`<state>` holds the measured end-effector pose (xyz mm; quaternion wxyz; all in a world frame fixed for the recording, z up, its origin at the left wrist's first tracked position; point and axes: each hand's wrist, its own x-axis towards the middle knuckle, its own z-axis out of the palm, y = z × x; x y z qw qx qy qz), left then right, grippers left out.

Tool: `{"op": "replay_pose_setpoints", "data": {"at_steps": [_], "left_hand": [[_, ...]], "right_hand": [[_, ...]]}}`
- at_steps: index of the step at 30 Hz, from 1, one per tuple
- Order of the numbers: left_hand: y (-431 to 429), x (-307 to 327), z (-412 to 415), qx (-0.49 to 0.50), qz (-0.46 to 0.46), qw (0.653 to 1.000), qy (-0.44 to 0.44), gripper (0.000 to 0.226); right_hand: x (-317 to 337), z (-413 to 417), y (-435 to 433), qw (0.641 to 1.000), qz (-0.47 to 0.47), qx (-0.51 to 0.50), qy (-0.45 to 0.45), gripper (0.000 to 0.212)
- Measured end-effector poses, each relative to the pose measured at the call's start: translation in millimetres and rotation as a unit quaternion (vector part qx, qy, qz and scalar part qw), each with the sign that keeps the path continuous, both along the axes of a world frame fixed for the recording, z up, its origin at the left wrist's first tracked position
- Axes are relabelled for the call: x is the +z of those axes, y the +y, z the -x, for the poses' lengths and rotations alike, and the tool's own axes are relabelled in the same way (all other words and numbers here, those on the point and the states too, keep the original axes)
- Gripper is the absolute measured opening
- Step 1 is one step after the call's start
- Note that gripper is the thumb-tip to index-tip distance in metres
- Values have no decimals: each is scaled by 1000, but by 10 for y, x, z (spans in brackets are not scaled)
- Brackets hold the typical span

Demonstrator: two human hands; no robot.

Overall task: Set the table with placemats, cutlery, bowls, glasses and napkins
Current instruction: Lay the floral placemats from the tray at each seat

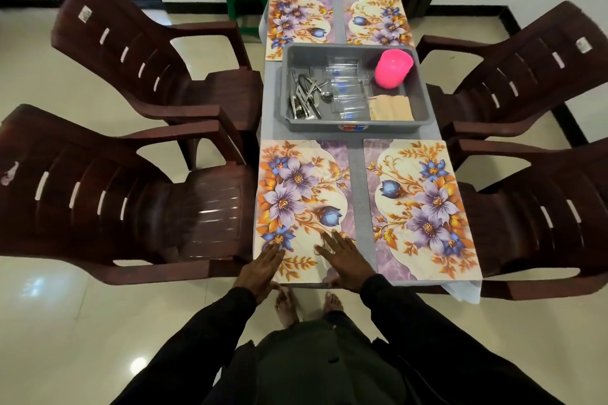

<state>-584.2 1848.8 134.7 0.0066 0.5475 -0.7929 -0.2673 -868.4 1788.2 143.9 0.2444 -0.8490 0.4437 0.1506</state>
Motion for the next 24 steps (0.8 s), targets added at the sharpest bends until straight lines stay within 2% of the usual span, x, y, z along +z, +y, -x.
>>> {"op": "replay_pose_setpoints", "data": {"at_steps": [4, 5, 8, 10, 13, 19, 24], "left_hand": [[-57, 174, 4, 22, 39, 999, 31, 86], [-91, 235, 14, 38, 47, 997, 40, 75], [-246, 468, 23, 82, 89, 988, 94, 37], [-401, 600, 22, 102, 98, 983, 117, 11], [-674, 719, 20, 143, 50, 982, 114, 35], [-1042, 908, 97, 159, 37, 983, 90, 36], [-1343, 1032, 154, 157, 32, 980, 119, 45]], "right_hand": [[158, -23, -22, 999, -9, -38, -21, 101], [218, -20, -39, 997, -17, -61, -39, 93], [450, -34, -117, 983, -28, -157, -88, 55], [550, -30, -196, 977, -14, -187, -97, 38], [689, -29, -325, 971, 1, -208, -120, 33], [839, -3, -601, 953, 28, -256, -161, 34], [890, 68, -830, 949, 41, -255, -182, 26]]}}
